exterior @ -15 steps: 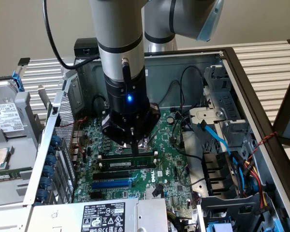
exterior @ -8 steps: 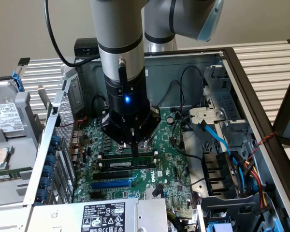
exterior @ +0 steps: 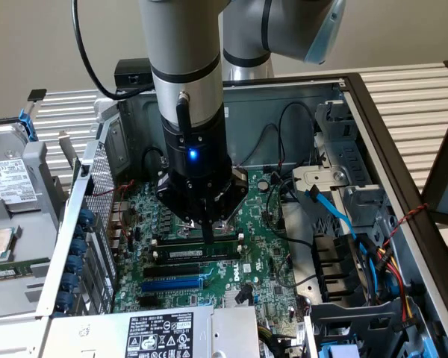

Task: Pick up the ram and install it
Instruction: 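Press down the ram until it locks into place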

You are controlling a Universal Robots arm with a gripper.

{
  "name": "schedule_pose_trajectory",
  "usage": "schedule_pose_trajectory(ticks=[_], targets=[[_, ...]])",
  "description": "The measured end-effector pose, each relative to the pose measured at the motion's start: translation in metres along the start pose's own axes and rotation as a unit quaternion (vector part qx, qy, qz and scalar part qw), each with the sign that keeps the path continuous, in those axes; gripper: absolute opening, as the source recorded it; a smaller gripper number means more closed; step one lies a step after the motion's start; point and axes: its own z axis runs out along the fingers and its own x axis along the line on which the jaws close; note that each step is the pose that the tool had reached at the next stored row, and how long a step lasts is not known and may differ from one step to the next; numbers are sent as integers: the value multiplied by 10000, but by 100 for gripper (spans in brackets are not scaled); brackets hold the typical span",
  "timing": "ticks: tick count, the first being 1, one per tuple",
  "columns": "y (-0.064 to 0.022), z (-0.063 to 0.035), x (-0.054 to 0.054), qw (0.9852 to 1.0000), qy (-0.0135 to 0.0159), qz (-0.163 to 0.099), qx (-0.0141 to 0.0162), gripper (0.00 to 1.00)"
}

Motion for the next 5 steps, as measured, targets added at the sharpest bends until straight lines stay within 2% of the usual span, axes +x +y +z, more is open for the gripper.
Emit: schedule_pose_trajectory(ticks=[5], targets=[[0, 0, 0, 10000, 0, 1, 0, 11]])
